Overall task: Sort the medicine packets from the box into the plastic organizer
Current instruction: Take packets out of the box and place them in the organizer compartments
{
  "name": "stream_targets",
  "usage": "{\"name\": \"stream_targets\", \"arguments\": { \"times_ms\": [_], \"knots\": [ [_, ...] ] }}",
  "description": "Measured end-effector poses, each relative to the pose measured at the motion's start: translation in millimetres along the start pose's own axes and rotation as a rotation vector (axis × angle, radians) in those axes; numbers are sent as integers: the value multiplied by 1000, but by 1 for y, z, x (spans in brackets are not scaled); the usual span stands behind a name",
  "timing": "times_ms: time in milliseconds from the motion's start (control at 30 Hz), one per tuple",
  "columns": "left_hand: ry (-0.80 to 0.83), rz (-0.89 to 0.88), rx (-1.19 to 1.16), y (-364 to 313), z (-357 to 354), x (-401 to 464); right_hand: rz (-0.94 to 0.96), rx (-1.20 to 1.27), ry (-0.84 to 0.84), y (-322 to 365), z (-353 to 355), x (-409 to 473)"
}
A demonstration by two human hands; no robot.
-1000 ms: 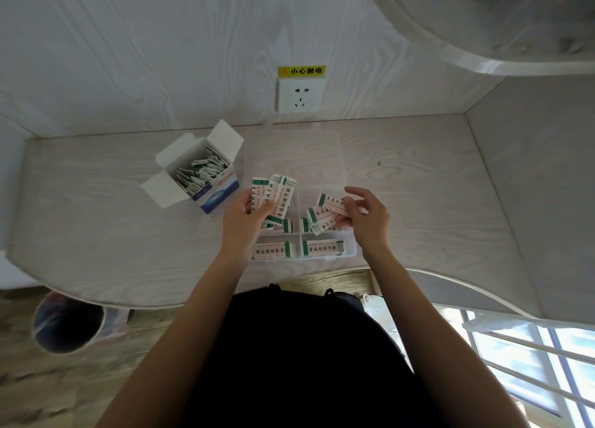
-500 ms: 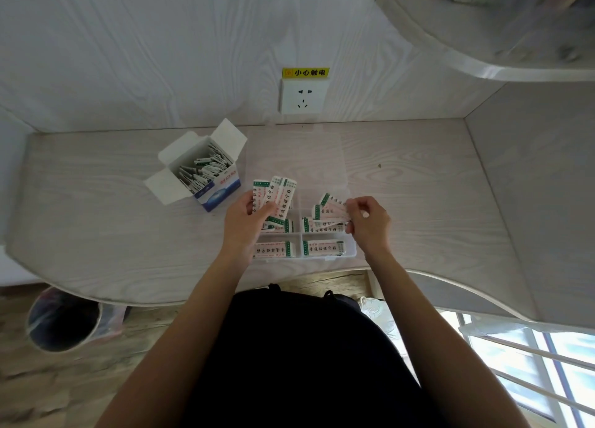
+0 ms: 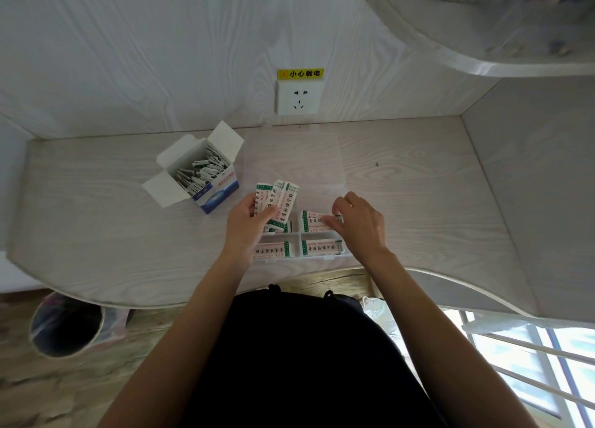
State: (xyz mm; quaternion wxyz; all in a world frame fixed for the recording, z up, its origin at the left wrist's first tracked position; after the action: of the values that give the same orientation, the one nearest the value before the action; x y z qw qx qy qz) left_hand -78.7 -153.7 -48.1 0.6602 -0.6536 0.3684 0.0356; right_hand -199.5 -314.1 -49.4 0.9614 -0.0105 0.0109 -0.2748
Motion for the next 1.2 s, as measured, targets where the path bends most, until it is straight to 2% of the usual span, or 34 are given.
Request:
{"name": "stream_targets", "arguments": {
  "times_ms": [133, 267, 400, 733, 933, 1200],
  "knots": [
    [1, -10, 3, -1, 0, -2, 57, 2, -62, 8, 4, 2],
    [-1, -7, -11, 0, 1, -4, 50, 149, -7, 11, 4, 2],
    [-3, 6, -25, 1, 0, -5, 25, 165, 25, 12, 3, -1],
    [0, 2, -15, 4, 0, -4, 11, -66, 1, 20, 6, -2],
    [1, 11, -47, 9, 2, -2, -39, 177, 146, 15, 1, 3],
    [0, 4, -77, 9, 4, 0, 17, 279, 234, 10, 4, 10]
  ]
}}
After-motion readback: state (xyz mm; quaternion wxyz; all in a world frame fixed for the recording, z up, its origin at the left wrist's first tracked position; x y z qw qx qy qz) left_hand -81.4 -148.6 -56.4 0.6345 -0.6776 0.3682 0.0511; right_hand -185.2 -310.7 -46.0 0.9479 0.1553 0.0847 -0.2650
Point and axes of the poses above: each hand's wrist, its own x-axis towards the middle knuckle, its own z-axis out of the back of the hand, y = z × x, the point moved 4 cm from there along x, towards the middle knuckle, and after that the axes turned 10 degrees about -x, right-handed, at the moved point
